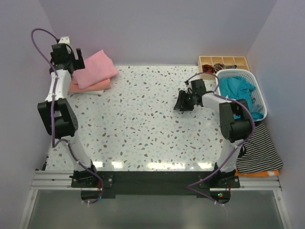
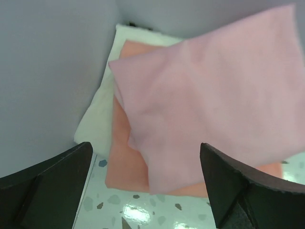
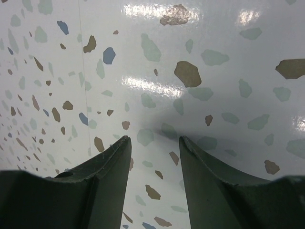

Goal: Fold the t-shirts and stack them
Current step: Put the neatly folded tshirt into the corner of the board with the left arm

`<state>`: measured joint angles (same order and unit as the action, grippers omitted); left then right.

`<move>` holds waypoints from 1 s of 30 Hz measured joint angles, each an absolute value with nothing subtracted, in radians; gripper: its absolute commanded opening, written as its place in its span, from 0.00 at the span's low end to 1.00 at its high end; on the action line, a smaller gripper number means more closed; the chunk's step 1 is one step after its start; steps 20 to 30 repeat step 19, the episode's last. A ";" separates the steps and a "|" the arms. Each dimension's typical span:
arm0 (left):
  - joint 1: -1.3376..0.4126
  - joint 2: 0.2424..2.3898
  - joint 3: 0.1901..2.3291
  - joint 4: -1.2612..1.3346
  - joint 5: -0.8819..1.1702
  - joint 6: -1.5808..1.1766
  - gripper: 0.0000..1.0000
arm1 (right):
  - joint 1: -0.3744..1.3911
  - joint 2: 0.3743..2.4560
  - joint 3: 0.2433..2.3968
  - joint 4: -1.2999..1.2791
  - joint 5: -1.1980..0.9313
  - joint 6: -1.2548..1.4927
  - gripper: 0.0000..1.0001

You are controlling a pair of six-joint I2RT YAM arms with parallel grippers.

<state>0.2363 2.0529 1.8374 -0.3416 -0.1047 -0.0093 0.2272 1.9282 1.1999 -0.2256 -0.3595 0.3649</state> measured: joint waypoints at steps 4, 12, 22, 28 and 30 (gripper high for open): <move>0.206 1.838 1.722 -0.268 -0.043 -0.064 1.00 | 0.229 1.906 1.178 -0.225 -0.342 0.364 0.50; -0.064 1.351 1.292 -0.004 0.083 -0.159 1.00 | 0.256 1.733 1.106 -0.232 -0.268 0.361 0.50; -0.168 1.179 0.905 0.097 0.128 -0.229 1.00 | 0.295 1.548 0.981 -0.232 -0.146 0.351 0.50; -0.168 1.179 0.905 0.097 0.128 -0.229 1.00 | 0.295 1.548 0.981 -0.232 -0.146 0.351 0.50; -0.168 1.179 0.905 0.097 0.128 -0.229 1.00 | 0.295 1.548 0.981 -0.232 -0.146 0.351 0.50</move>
